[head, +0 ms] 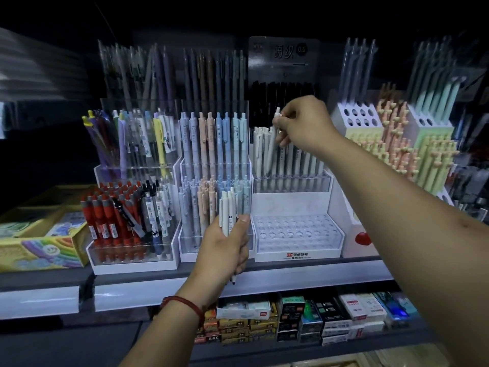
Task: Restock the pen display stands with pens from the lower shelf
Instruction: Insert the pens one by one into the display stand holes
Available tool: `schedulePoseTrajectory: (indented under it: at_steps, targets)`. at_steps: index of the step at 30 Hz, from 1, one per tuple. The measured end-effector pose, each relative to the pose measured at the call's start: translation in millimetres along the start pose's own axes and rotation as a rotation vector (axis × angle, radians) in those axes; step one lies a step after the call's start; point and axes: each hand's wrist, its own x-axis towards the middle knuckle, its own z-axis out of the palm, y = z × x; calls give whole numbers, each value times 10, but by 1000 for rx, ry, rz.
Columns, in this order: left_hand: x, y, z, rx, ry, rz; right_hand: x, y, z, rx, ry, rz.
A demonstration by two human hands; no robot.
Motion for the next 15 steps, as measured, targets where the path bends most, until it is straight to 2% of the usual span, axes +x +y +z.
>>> schedulePoseTrajectory:
  at_steps: [8,15]
  targets:
    - [-6,-26,-24,-74,4,-10,-19,112,163,2,-131,65]
    - [8,-56,-9,-69,19,-13,-38,236,308,-2,-96,96]
